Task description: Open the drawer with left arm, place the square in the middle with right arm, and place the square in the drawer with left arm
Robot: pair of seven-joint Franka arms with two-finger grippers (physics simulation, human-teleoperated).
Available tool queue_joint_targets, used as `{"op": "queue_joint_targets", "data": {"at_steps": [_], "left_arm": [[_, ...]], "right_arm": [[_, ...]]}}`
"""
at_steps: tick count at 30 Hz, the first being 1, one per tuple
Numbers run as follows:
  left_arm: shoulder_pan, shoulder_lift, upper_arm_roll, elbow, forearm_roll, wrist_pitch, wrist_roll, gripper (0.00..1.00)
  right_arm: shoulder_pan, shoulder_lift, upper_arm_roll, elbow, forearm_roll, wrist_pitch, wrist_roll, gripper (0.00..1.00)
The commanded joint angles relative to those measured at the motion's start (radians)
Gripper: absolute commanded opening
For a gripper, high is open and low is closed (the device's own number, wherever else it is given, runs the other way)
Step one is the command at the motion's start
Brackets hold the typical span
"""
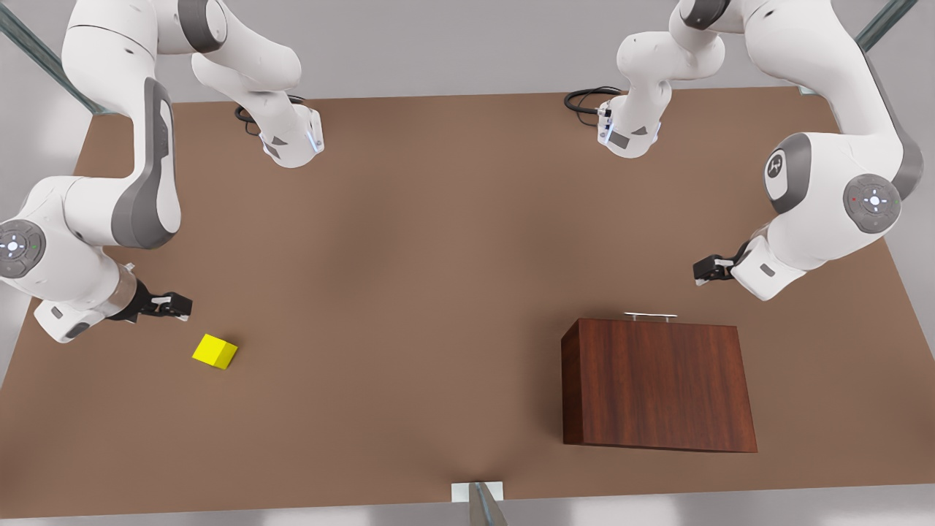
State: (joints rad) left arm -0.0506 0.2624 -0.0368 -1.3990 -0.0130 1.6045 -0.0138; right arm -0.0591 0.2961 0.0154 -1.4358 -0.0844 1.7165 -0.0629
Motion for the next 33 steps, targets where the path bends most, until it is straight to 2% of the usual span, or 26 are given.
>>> {"op": "queue_joint_targets", "data": {"at_steps": [1,3,5,7,9,11,15,17,19,23,28,33], "left_arm": [[0.000,0.000,-0.002,0.000,0.004,0.002,0.000,1.00],[-0.008,0.001,0.000,-0.011,0.002,0.020,-0.115,1.00],[-0.009,-0.080,-0.002,-0.164,0.001,0.121,-0.334,1.00],[-0.011,-0.196,-0.002,-0.397,-0.013,0.343,-0.604,1.00],[-0.011,-0.247,-0.003,-0.514,-0.024,0.469,-0.785,1.00],[-0.011,-0.264,-0.003,-0.610,-0.025,0.615,-0.933,1.00],[-0.014,-0.262,-0.005,-0.747,-0.033,0.850,-1.127,1.00],[-0.015,-0.261,-0.005,-0.781,-0.033,0.891,-1.175,1.00],[-0.020,-0.270,-0.006,-0.844,-0.070,0.979,-1.238,1.00],[-0.021,-0.247,-0.006,-0.873,-0.163,1.049,-1.239,1.00],[-0.021,-0.232,-0.006,-0.896,-0.263,1.083,-1.239,1.00],[-0.049,-0.210,-0.006,-0.919,-0.271,1.103,-1.241,1.00]], "right_arm": [[0.001,0.000,0.000,0.000,0.000,0.000,0.000,1.00],[-0.001,0.003,-0.015,-0.023,0.002,0.086,0.011,1.00],[0.002,0.027,-0.046,-0.023,0.023,0.094,0.017,1.00],[-0.007,0.081,-0.046,-0.020,0.097,0.100,0.051,1.00],[-0.001,0.162,-0.060,0.017,0.175,0.117,0.075,1.00],[0.001,0.251,-0.057,0.066,0.172,0.124,0.238,1.00],[0.004,0.296,-0.072,0.055,0.133,0.146,0.296,1.00],[-0.013,0.288,-0.107,-0.075,0.149,0.340,0.344,1.00],[-0.027,0.307,-0.117,-0.075,0.155,0.353,0.411,1.00],[-0.053,0.356,-0.141,-0.094,0.155,0.364,0.408,1.00],[-0.048,0.360,-0.138,-0.189,0.163,0.434,0.387,1.00],[-0.044,0.353,-0.127,-0.232,0.215,0.457,0.339,1.00]]}}
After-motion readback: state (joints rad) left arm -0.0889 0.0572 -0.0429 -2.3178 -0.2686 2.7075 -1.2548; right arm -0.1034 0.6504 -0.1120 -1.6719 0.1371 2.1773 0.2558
